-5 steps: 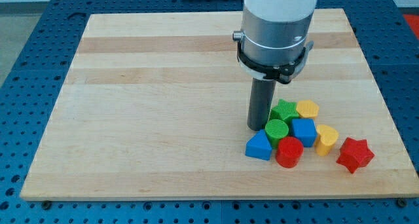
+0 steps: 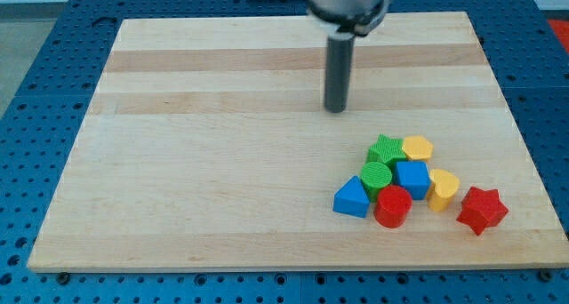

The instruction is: Move the group of blocks towards left

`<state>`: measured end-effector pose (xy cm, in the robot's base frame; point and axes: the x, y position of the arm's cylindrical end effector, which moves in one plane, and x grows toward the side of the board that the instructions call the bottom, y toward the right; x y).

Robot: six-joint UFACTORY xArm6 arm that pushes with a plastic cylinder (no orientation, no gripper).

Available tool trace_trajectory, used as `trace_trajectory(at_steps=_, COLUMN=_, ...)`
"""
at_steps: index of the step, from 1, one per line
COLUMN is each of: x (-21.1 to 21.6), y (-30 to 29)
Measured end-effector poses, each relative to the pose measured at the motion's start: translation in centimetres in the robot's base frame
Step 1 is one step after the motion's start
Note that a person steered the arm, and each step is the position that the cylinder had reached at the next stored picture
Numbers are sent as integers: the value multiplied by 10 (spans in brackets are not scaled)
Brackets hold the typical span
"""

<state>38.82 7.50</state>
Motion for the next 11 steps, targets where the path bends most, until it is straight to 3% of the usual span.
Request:
trace_trajectory(at_steps=2, x=66, y=100)
trace_trajectory(at_steps=3, x=70, y=127)
trace_trajectory(at_steps=4, x=103, y=145)
trace_trajectory(at_steps=5, x=126, y=114)
trace_trajectory(at_steps=7, x=109, y=8)
trace_trajectory(at_steps=8, x=109, y=6)
trace_trajectory(at_steps=11, x=173, y=17)
